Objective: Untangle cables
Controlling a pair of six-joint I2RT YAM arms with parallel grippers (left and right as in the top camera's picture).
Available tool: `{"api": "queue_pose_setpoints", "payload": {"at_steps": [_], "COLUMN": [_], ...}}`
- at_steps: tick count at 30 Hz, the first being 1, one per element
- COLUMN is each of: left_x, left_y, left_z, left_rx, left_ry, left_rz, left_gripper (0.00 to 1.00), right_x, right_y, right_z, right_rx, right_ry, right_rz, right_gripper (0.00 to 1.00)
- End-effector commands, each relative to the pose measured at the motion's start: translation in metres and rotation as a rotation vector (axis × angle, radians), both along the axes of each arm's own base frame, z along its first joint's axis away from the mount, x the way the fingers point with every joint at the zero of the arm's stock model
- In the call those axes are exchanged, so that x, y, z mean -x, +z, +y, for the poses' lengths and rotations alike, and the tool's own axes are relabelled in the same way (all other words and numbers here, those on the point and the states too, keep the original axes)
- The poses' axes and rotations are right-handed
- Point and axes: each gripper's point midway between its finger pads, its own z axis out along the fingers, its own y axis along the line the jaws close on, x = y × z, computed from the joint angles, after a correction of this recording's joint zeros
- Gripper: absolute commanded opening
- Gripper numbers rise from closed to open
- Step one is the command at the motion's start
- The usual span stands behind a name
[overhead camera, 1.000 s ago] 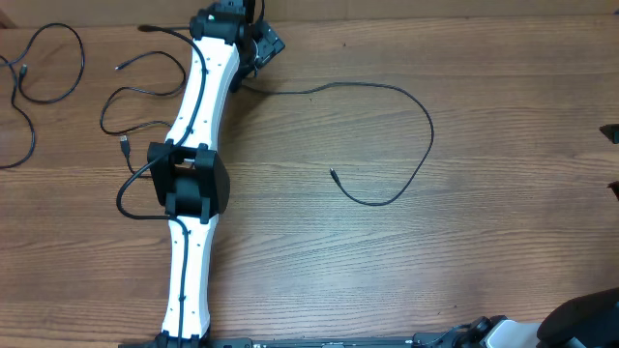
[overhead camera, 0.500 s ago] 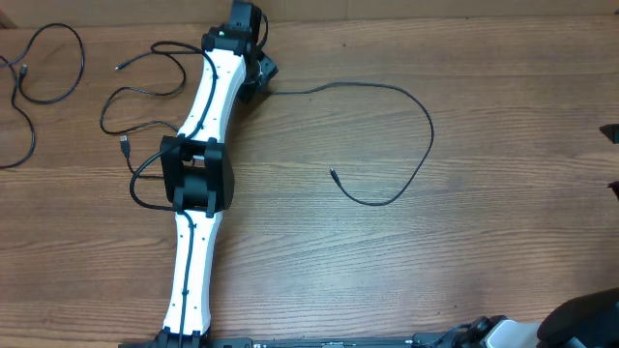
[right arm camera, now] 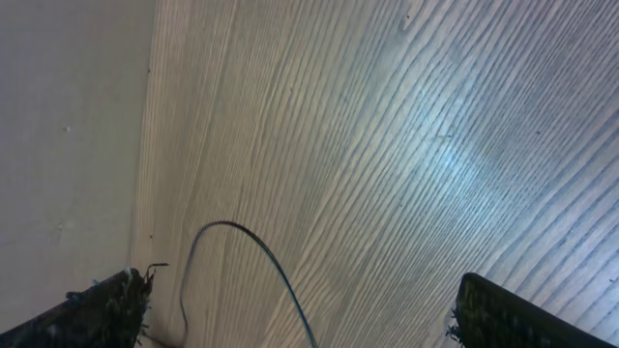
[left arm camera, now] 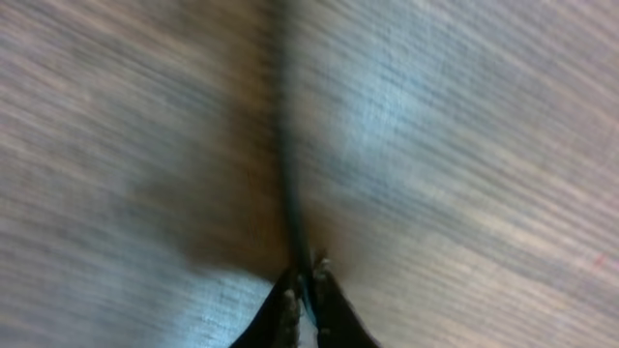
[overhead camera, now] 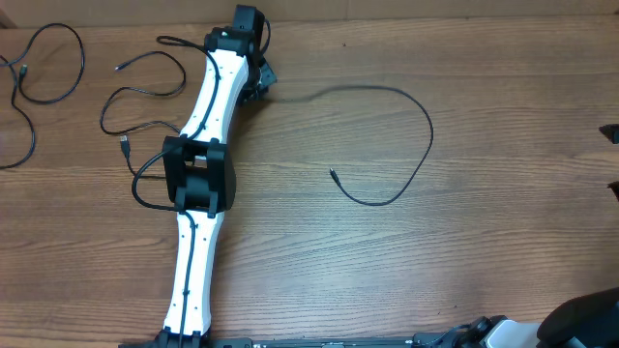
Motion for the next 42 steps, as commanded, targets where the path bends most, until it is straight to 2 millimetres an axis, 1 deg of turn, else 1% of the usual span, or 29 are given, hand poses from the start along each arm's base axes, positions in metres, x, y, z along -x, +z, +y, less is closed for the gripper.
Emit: {"api": "queue_pose_setpoints", "payload": {"at_steps": [1,2,5,9,11,13,17,18,20,21,22,23,24,27,29,31,34,35,36,38,40,42], "left_x": [0.031,0.036,0.055,0.091,0.106,0.121,0.155,0.163,0.178,0.184,0.193,0.199,0.207,0.210,0.209,0.205,0.186,0.175,0.172,0.163,0.153,0.149], "left_y": [-0.039,-0.040,-0.041,-0.039,-0.038,-0.035,-0.020,-0.016,-0.008,-0.005,0.002,0.008,0.018,0.022,0.022,0.016,0.004,0.008,0.013,0.030,0.047,0.068], "left_z": [-0.018,-0.021,-0.040,-0.077,-0.093,-0.120,-0.192,-0.207,-0.230,-0.238,-0.251,-0.259,-0.271,-0.276,-0.274,-0.267,-0.242,-0.227,-0.223,-0.219,-0.218,-0.225], "left_rx": [-0.056,-0.056,-0.025,0.041,0.066,0.131,0.370,0.419,0.492,0.517,0.566,0.601,0.651,0.639,0.615,0.549,0.372,0.292,0.285,0.289,0.294,0.334], "left_ry": [-0.200,-0.211,-0.265,-0.432,-0.507,-0.619,-0.919,-0.978,-1.076,-1.110,-1.164,-1.199,-1.249,-1.285,-1.287,-1.277,-1.186,-1.135,-1.129,-1.107,-1.084,-1.081], "left_rz": [0.137,0.154,0.217,0.319,0.352,0.369,0.337,0.325,0.304,0.297,0.281,0.268,0.243,0.225,0.224,0.236,0.260,0.263,0.255,0.217,0.168,0.114], "left_gripper": [0.04,0.04,0.04,0.04,0.04,0.04,0.04,0.04,0.04,0.04,0.04,0.04,0.04,0.05,0.08,0.14,0.16,0.15,0.16,0.19,0.20,0.19], "right_x": [-0.002,-0.002,-0.002,-0.002,-0.002,-0.002,-0.002,-0.002,-0.002,-0.002,-0.002,-0.002,-0.002,-0.002,-0.002,-0.002,-0.002,-0.002,-0.002,-0.002,-0.002,-0.002], "right_y": [0.013,0.013,0.013,0.013,0.013,0.013,0.013,0.013,0.013,0.013,0.013,0.013,0.013,0.013,0.013,0.013,0.013,0.013,0.013,0.013,0.013,0.013], "right_z": [-0.003,-0.003,-0.003,-0.003,-0.003,-0.003,-0.003,-0.003,-0.003,-0.003,-0.003,-0.003,-0.003,-0.003,-0.003,-0.003,-0.003,-0.003,-0.003,-0.003,-0.003,-0.003], "right_rx": [0.033,0.032,0.032,0.032,0.032,0.033,0.032,0.032,0.032,0.032,0.032,0.032,0.032,0.032,0.032,0.032,0.032,0.032,0.032,0.033,0.032,0.032], "right_ry": [-0.004,-0.004,-0.004,-0.004,-0.004,-0.004,-0.004,-0.004,-0.004,-0.004,-0.004,-0.004,-0.004,-0.004,-0.004,-0.004,-0.004,-0.004,-0.004,-0.004,-0.004,-0.004], "right_rz": [-0.027,-0.027,-0.027,-0.027,-0.026,-0.027,-0.027,-0.027,-0.027,-0.027,-0.027,-0.027,-0.027,-0.026,-0.027,-0.027,-0.027,-0.027,-0.027,-0.027,-0.027,-0.027], "right_gripper": [1.00,1.00,1.00,1.00,1.00,1.00,1.00,1.00,1.00,1.00,1.00,1.00,1.00,1.00,1.00,1.00,1.00,1.00,1.00,1.00,1.00,1.00]}}
